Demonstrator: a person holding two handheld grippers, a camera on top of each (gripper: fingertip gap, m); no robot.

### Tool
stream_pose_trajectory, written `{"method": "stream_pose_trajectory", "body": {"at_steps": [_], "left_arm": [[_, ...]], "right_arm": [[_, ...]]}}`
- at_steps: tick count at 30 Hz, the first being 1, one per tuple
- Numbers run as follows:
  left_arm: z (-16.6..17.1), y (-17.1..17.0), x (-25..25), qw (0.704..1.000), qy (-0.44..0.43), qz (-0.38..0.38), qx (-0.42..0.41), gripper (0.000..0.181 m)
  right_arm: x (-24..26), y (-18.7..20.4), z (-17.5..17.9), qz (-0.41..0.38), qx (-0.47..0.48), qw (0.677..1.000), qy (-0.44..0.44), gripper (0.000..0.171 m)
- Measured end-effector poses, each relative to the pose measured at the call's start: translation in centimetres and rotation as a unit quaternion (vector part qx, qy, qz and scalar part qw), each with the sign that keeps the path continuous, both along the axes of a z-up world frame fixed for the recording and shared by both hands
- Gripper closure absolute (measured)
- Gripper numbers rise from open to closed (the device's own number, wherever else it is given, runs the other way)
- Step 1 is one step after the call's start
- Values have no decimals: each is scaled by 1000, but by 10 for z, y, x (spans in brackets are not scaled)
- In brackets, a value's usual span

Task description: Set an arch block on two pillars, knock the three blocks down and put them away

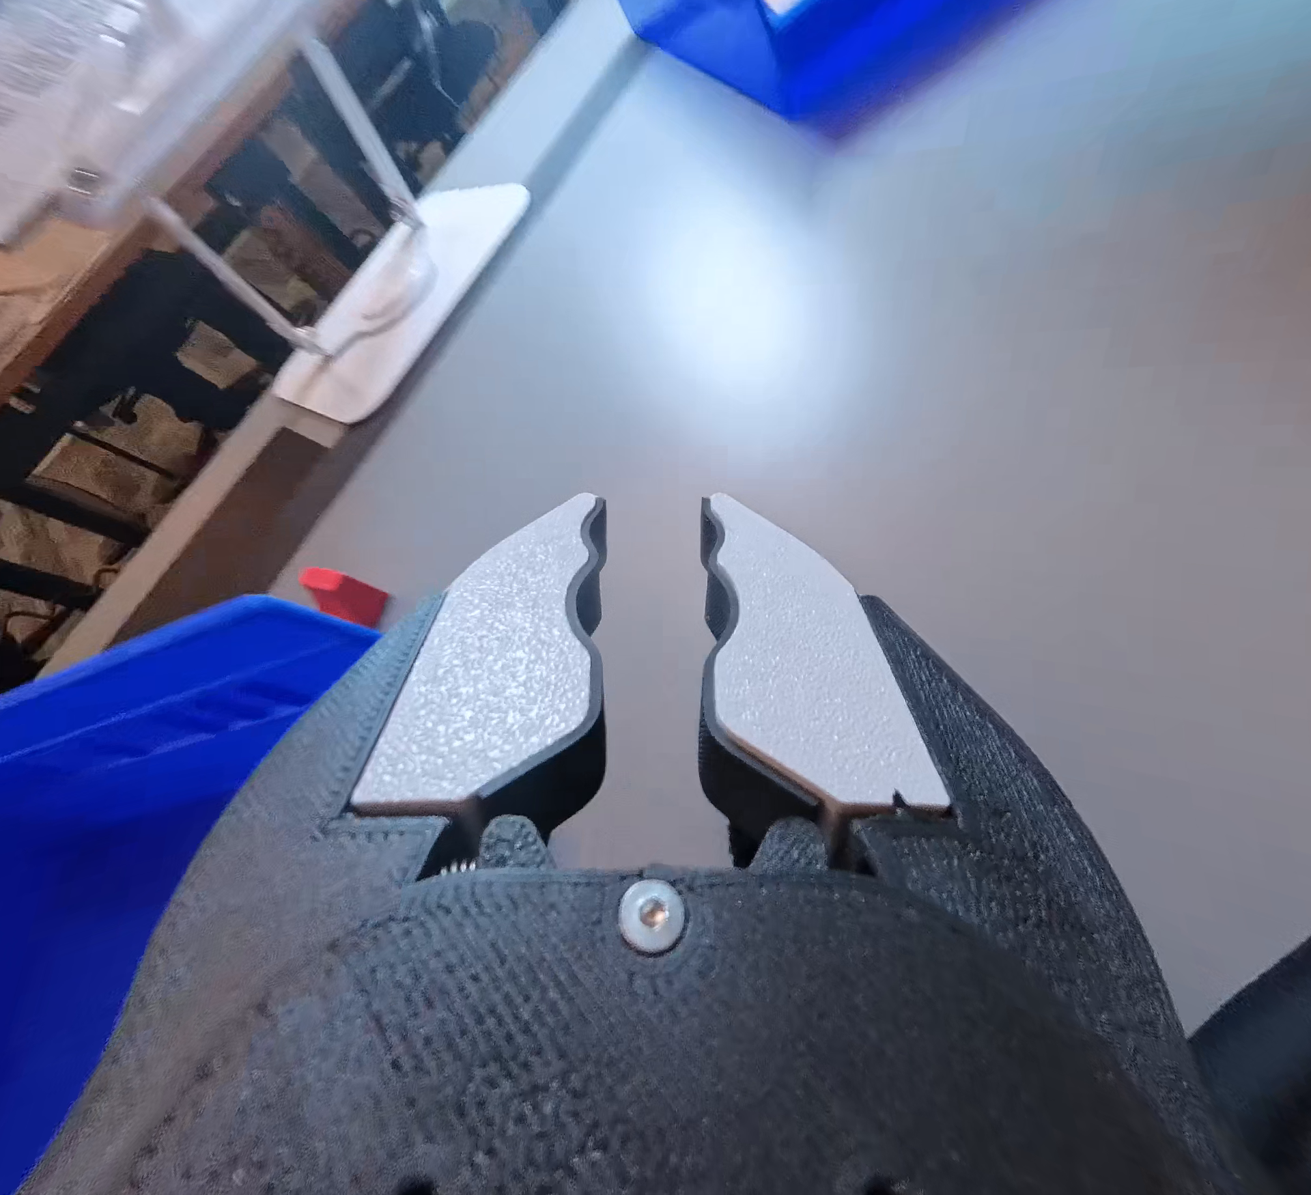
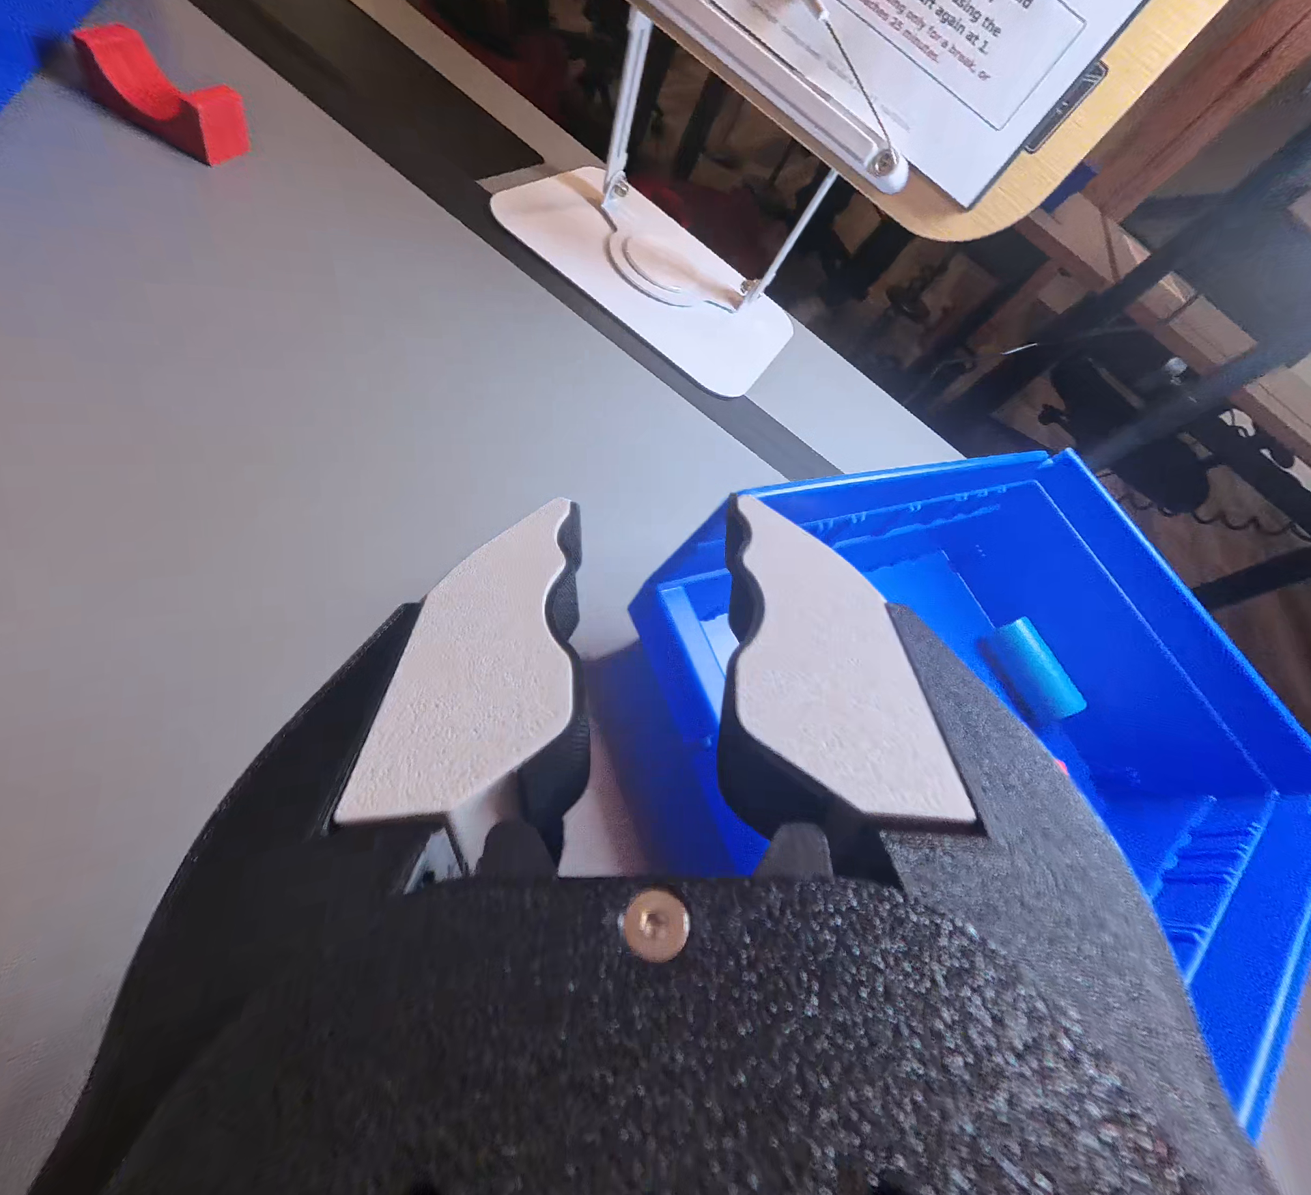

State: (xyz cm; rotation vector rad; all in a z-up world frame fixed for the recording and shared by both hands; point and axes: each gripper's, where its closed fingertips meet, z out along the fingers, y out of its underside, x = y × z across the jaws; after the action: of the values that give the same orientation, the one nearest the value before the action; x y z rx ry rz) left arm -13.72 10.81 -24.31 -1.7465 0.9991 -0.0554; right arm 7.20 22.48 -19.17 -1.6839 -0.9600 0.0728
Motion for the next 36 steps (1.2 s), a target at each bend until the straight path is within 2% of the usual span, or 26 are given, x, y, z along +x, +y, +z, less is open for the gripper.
{"method": "stream_pose_trajectory", "body": {"at_steps": [3, 6, 11, 13, 16, 19, 22, 23, 24, 25, 26, 27, 29, 32, 35, 36], "left_arm": [[53, 8, -18, 997, -45, 2, -60, 150], [68, 34, -44, 989, 28, 7, -143, 136], [33, 97, -86, 939, 201, -1, -280, 131], [18, 119, -95, 915, 241, 7, -323, 131], [-11, 135, -99, 869, 275, 23, -410, 127], [-40, 139, -107, 823, 349, 31, -447, 127], [-51, 155, -117, 803, 415, 59, -425, 129], [-51, 157, -121, 795, 429, 68, -423, 136], [-51, 159, -125, 789, 445, 72, -417, 153], [-51, 159, -128, 784, 457, 69, -414, 164], [-53, 161, -131, 781, 469, 70, -406, 155], [-53, 166, -137, 781, 485, 79, -387, 137], [-54, 165, -144, 777, 492, 89, -383, 127], [-56, 156, -146, 778, 478, 83, -399, 127], [-63, 147, -151, 770, 465, 92, -428, 128], [-65, 145, -155, 763, 468, 95, -435, 133]], "right_arm": [[-5, -11, 1, 15, -16, 1000, 20, 129], [-8, -23, 1, 38, -45, 996, 61, 127], [2, -31, -4, 47, -62, 993, 92, 127], [6, -30, -4, 47, -68, 991, 102, 127], [7, -28, -5, 50, -74, 990, 108, 127], [8, -27, -9, 51, -73, 991, 98, 127], [7, -27, -12, 53, -73, 992, 89, 128], [7, -27, -13, 53, -76, 992, 87, 128], [7, -27, -14, 54, -78, 992, 86, 128], [6, -28, -14, 55, -78, 992, 85, 128], [5, -29, -14, 56, -77, 992, 85, 129], [4, -29, -13, 58, -75, 992, 86, 129], [2, -31, -12, 62, -76, 991, 88, 129], [-1, -32, -15, 66, -81, 991, 86, 130], [-3, -33, -18, 68, -85, 991, 82, 130], [-3, -33, -18, 67, -85, 991, 80, 130]]}}
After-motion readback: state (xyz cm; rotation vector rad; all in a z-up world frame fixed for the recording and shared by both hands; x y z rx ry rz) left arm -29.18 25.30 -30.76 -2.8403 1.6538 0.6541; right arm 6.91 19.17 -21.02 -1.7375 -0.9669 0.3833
